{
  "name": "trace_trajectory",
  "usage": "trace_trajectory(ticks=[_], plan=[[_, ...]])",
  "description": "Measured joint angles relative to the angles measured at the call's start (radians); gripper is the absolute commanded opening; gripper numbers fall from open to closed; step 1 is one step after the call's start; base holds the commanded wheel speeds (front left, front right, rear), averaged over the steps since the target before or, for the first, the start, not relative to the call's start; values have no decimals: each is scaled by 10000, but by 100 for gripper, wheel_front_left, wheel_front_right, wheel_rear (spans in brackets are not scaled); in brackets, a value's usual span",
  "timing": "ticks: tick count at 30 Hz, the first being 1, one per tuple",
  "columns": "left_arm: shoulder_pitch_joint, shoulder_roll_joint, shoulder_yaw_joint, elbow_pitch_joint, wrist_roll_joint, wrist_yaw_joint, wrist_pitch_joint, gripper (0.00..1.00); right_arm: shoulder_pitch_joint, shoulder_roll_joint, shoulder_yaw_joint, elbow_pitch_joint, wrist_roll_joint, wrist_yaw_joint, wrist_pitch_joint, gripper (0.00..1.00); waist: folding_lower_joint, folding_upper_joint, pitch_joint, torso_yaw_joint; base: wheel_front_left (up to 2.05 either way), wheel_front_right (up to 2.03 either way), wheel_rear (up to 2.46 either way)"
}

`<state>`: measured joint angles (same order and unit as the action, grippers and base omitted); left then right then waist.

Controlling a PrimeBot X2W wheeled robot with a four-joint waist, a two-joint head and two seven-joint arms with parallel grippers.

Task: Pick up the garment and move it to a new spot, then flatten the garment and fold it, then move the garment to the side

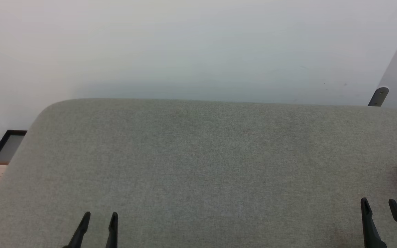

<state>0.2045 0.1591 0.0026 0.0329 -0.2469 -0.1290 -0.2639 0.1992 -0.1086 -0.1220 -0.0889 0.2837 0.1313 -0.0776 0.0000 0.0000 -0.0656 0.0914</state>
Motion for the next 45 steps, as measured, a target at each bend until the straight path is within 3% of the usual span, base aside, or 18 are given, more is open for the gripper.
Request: trace_trajectory(ticks=[34,35,41,45], plan=[[-49,-144,79,36,-573,0,2,100,199,393,58,-598,-198,0,211,100,0,0,26,-39,0,0,0],[-61,-159,146,-67,-571,0,4,0,199,395,65,-594,-198,0,224,0,0,0,32,-36,0,0,0],[141,-337,52,481,-633,12,19,0,206,514,61,25,-140,0,265,0,0,0,36,-42,0,0,0],[104,-355,61,579,-1312,13,226,0,183,522,61,230,516,0,349,0,0,0,57,-70,0,0,0]])
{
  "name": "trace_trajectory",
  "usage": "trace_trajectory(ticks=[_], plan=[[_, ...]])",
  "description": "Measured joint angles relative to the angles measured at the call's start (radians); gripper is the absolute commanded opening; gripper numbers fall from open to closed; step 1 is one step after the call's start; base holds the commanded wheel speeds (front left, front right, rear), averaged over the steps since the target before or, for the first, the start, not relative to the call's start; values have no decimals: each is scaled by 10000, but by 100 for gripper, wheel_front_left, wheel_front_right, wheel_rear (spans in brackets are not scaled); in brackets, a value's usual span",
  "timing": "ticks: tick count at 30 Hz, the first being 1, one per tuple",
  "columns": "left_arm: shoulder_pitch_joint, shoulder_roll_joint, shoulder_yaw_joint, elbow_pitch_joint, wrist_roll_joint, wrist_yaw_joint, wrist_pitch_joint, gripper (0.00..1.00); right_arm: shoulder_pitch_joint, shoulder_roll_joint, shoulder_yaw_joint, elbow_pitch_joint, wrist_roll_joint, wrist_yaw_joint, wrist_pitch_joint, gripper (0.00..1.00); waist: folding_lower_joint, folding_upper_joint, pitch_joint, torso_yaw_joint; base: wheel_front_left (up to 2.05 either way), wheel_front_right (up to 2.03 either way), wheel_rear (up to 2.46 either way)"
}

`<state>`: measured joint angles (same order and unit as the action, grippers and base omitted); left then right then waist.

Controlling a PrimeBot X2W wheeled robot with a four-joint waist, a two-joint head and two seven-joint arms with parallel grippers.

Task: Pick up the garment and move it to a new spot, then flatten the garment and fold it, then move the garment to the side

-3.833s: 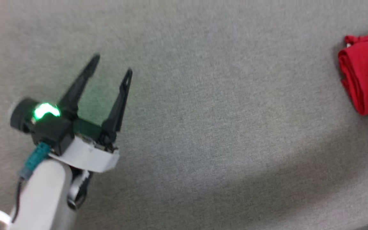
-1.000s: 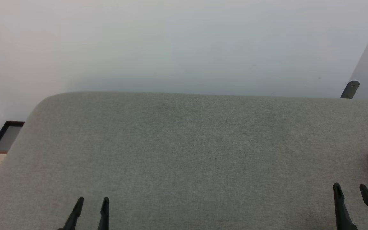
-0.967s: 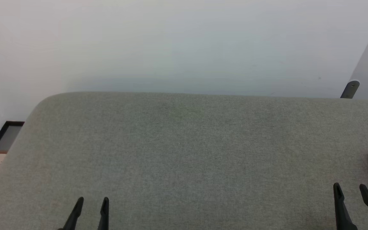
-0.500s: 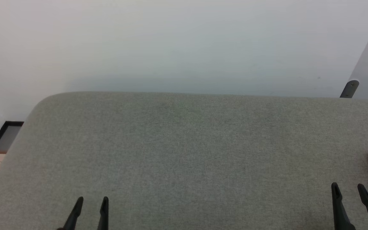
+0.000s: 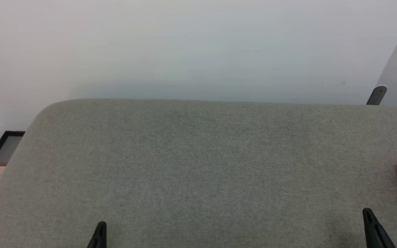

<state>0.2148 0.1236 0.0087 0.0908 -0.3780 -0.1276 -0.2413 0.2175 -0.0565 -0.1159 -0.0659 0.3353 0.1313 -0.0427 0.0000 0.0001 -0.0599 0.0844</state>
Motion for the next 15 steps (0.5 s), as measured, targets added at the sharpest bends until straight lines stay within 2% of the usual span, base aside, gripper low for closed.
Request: trace_trajectory(ticks=[15], plan=[[-589,-96,104,345,-2520,0,637,0,-550,4,2,616,2533,0,290,0,0,0,77,-105,0,0,0]])
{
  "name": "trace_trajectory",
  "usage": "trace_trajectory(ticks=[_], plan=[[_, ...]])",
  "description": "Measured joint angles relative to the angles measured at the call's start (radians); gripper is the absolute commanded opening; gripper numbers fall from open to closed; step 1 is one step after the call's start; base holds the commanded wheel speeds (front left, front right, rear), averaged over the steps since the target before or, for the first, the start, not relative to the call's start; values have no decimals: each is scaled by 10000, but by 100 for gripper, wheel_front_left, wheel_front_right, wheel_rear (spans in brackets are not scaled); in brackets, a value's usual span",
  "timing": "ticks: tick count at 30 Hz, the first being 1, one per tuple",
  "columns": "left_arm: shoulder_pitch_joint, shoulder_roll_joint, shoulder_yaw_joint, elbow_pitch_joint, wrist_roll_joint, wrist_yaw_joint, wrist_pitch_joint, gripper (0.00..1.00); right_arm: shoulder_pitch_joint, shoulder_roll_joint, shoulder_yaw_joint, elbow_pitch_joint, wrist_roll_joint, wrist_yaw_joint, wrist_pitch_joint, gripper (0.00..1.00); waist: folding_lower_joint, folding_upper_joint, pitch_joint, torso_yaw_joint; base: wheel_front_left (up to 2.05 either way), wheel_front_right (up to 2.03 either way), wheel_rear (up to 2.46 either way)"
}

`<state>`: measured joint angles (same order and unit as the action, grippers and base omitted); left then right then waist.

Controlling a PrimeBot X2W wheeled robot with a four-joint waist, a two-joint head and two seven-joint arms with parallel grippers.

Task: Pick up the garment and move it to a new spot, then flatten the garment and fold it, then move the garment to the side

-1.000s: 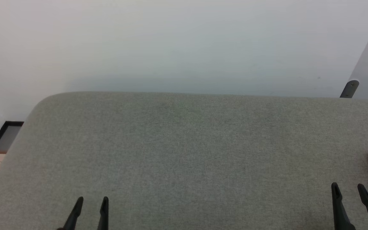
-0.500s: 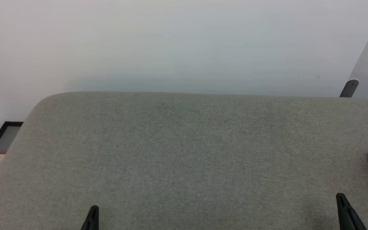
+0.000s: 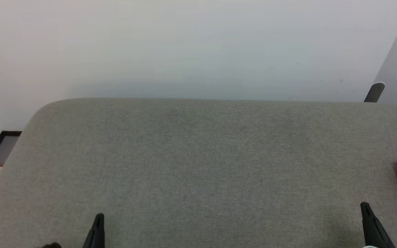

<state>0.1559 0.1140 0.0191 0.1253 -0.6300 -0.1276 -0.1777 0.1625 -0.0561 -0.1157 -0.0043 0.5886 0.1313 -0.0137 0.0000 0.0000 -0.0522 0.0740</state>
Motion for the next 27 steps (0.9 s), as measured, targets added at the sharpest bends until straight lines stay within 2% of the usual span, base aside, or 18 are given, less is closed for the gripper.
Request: trace_trajectory(ticks=[27], plan=[[-921,-148,230,420,-3542,0,945,0,-953,6,10,878,3586,-2,447,0,0,0,140,-187,0,0,0]])
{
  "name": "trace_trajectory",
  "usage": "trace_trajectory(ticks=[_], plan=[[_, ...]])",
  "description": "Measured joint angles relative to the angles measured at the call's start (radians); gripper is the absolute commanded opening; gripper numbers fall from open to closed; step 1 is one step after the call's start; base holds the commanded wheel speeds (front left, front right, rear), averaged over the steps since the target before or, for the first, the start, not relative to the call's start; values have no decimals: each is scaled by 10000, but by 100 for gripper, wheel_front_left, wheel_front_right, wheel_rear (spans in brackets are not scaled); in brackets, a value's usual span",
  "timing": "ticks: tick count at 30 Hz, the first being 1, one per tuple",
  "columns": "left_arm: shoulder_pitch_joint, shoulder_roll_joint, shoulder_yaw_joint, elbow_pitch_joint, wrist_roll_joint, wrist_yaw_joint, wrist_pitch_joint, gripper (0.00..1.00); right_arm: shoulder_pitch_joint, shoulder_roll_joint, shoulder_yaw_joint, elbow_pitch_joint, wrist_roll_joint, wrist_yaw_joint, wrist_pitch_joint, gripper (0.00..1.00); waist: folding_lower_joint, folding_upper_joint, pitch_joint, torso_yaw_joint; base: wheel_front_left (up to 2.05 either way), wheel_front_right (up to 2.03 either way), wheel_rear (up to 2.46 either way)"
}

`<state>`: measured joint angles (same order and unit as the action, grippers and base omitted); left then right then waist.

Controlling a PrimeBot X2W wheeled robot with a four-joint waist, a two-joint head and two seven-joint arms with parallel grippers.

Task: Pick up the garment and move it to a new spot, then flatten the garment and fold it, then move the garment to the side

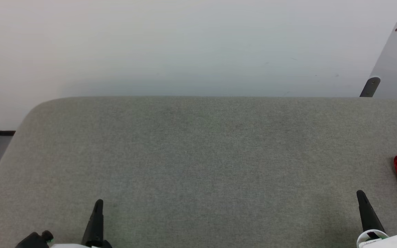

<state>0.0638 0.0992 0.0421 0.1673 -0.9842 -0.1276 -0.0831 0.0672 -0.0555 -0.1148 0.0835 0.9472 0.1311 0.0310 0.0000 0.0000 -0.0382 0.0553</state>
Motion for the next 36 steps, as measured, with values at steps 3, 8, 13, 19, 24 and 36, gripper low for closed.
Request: trace_trajectory(ticks=[3,8,13,19,24,36], plan=[[-49,-15,27,44,-320,0,81,0,-78,2,0,94,385,0,48,0,0,0,15,-20,0,0,0],[-220,-42,65,100,-857,0,232,0,-205,4,0,224,932,0,107,0,0,0,41,-55,0,0,0],[-330,-69,107,161,-1375,0,384,0,-372,6,0,349,1429,0,178,0,0,0,67,-90,0,0,0],[-476,-96,161,238,-1956,0,556,0,-477,10,0,497,2015,0,238,0,0,0,98,-131,0,0,0],[-621,-125,198,291,-2393,0,667,0,-629,12,0,617,2483,0,313,0,0,0,124,-166,0,0,0],[-861,-207,291,410,-3407,0,976,0,-902,13,0,874,3557,-6,416,0,0,0,186,-249,0,0,0]])
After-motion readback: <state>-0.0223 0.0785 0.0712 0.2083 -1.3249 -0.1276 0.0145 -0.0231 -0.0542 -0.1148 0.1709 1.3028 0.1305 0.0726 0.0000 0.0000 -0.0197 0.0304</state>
